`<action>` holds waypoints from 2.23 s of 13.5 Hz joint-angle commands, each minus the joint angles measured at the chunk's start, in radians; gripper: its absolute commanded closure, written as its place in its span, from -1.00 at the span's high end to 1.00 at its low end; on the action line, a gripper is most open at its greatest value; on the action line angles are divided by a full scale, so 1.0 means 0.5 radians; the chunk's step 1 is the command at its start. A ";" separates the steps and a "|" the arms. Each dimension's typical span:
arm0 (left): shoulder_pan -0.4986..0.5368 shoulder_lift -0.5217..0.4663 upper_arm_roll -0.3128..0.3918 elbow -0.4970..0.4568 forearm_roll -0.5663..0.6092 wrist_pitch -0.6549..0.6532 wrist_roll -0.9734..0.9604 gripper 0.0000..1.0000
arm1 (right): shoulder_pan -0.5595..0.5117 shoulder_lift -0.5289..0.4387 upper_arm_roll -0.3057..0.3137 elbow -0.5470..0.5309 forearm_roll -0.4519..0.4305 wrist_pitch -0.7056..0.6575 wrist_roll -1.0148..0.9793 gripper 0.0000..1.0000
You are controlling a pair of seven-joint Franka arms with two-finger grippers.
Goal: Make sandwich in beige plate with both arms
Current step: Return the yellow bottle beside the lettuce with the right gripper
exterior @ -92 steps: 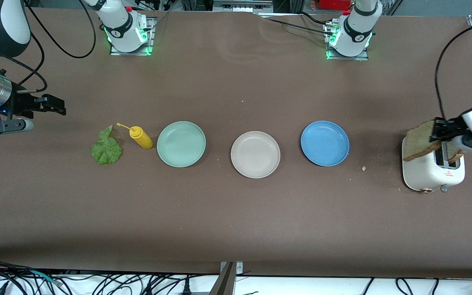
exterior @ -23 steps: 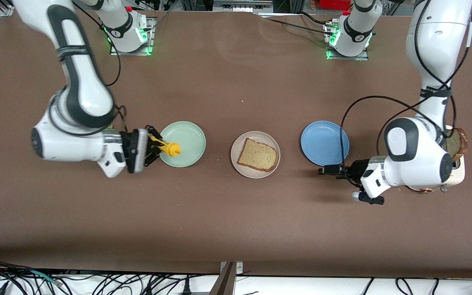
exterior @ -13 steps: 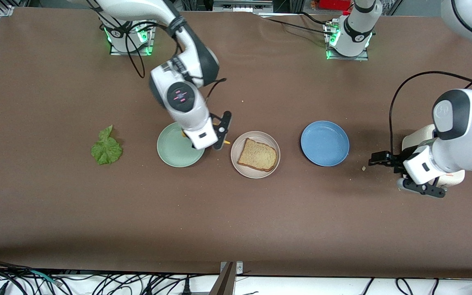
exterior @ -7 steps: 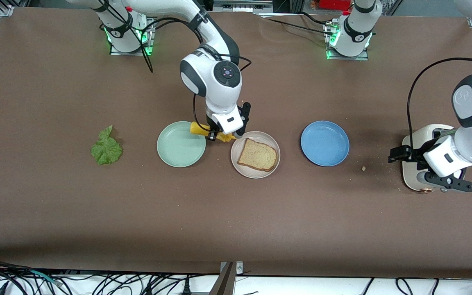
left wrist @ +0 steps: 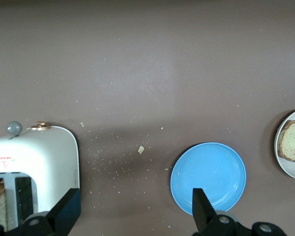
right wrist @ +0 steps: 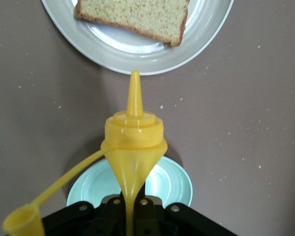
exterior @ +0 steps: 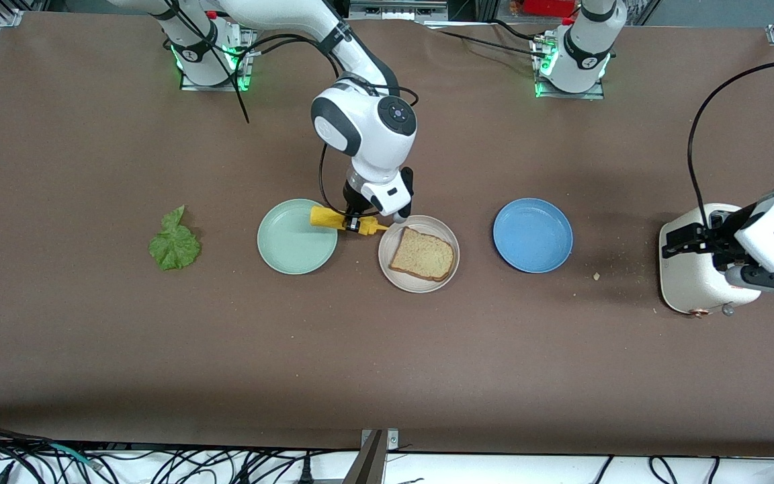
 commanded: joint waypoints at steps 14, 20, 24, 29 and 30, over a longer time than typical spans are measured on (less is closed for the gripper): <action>-0.022 -0.150 -0.021 -0.024 0.166 -0.073 -0.193 1.00 | -0.567 -0.333 -0.055 0.085 1.176 -0.358 -0.544 -1.00; -0.028 -0.150 -0.021 -0.027 0.166 -0.073 -0.193 1.00 | -0.889 -0.407 -0.058 -0.089 1.765 -0.365 -1.188 -1.00; -0.028 -0.150 -0.021 -0.027 0.166 -0.073 -0.193 1.00 | -1.150 -0.413 -0.058 -0.295 2.250 -0.380 -1.899 -1.00; -0.031 -0.150 -0.021 -0.030 0.166 -0.073 -0.196 1.00 | -1.441 -0.416 -0.082 -0.522 2.526 -0.659 -2.721 -1.00; -0.031 -0.150 -0.021 -0.030 0.166 -0.076 -0.196 1.00 | -1.518 -0.416 -0.095 -0.619 2.612 -0.696 -2.939 -1.00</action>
